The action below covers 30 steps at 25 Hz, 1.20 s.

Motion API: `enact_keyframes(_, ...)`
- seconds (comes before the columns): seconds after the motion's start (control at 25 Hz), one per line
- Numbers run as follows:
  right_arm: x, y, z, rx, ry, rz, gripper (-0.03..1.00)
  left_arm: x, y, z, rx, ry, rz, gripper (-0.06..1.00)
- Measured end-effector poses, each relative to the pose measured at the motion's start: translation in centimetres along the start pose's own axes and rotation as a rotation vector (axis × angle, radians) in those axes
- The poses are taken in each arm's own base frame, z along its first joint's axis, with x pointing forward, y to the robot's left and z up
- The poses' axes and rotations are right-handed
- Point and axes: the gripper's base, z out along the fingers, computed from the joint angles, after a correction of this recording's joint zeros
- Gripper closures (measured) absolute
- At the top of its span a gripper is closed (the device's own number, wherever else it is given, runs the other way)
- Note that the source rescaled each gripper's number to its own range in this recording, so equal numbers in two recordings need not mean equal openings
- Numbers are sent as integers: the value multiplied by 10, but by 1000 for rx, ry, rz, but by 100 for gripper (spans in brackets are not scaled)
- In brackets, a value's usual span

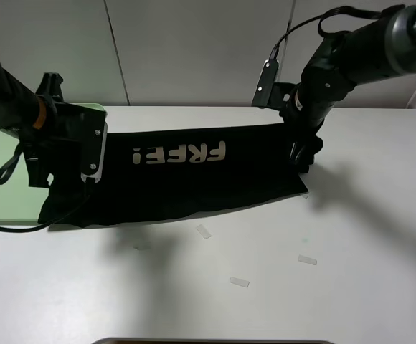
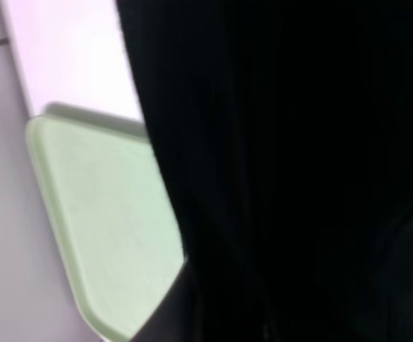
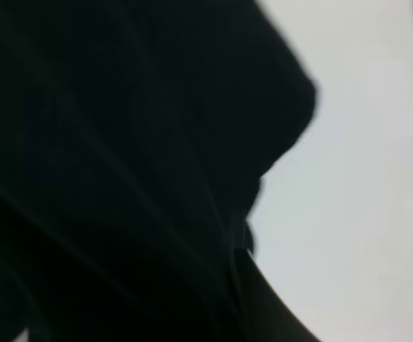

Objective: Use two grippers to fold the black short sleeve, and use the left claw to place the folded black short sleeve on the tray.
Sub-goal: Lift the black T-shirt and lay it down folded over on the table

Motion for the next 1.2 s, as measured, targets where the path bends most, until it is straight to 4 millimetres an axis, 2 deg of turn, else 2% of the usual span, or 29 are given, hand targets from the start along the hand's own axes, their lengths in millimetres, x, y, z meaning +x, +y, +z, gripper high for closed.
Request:
enact_keyframes(0.16, 1, 10, 18, -36, 24, -16, 97, -4, -4, 20, 6, 34, 83, 94)
enact_keyframes(0.28, 1, 15, 26, -55, 39, -24, 97, -5, -6, 26, 9, 43, 122, 94)
enact_keyframes(0.44, 3, 20, 33, -81, 65, -48, 97, -6, -6, 28, 9, 41, 167, 94)
enact_keyframes(0.68, 4, 25, 33, -130, 76, -94, 97, -7, -9, 27, 37, 35, 163, 94)
enact_keyframes(0.8, 4, 29, 33, -170, 80, -97, 95, -7, -15, 27, 98, 29, 186, 89)
enact_keyframes(0.84, 4, 29, 33, -181, 85, -94, 90, -6, -17, 27, 127, 36, 212, 83)
enact_keyframes(0.92, 6, 31, 33, -202, 99, -80, 68, -2, -24, 26, 205, 56, 250, 67)
enact_keyframes(1.0, 7, 31, 32, -211, 107, -73, 31, 3, -30, 24, 289, 83, 301, 48)
enact_keyframes(1.04, 7, 32, 32, -215, 108, -65, 19, 5, -33, 24, 321, 90, 310, 39)
enact_keyframes(1.12, 7, 32, 32, -218, 108, -46, 5, 6, -36, 23, 349, 96, 309, 28)
enact_keyframes(1.2, 8, 33, 32, -229, 115, -28, 0, 6, -37, 22, 361, 103, 299, 24)
